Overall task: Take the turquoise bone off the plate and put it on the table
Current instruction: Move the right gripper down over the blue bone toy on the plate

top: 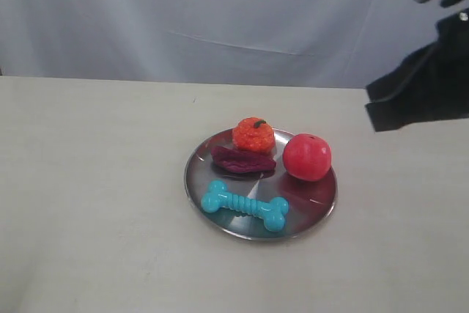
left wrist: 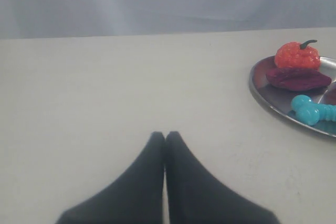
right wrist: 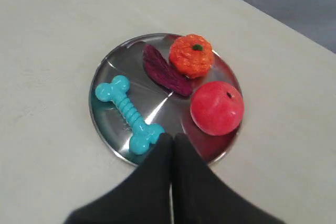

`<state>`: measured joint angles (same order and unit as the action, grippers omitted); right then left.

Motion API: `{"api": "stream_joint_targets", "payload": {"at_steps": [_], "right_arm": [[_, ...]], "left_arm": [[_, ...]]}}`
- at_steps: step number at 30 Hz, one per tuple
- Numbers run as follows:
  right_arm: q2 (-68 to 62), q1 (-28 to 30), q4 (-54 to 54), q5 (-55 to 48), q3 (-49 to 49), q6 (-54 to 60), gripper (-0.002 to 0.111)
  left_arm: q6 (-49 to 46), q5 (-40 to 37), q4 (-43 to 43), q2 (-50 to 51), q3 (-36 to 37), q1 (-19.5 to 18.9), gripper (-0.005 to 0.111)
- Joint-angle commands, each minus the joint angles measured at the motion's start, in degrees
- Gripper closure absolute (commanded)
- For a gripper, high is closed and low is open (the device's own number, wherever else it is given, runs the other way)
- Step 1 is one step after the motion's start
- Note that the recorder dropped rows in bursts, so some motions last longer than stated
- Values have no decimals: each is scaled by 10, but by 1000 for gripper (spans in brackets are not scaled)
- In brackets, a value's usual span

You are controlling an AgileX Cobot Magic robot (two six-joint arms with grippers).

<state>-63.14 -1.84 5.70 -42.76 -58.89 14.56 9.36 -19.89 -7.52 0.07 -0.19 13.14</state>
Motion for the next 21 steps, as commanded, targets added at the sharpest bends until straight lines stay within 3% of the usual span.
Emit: {"api": "stream_joint_targets", "payload": {"at_steps": [1,9,21], "right_arm": [[-81,-55,-43,-28,-68,-2,109],[-232,-105,-98,-73,-163,38,109],[-421,-105,-98,34,-164,95,109]], "left_arm": [[1,0,0,-1,2,1,107],[1,0,0,-1,2,1,107],[1,0,0,-1,2,1,107]]}}
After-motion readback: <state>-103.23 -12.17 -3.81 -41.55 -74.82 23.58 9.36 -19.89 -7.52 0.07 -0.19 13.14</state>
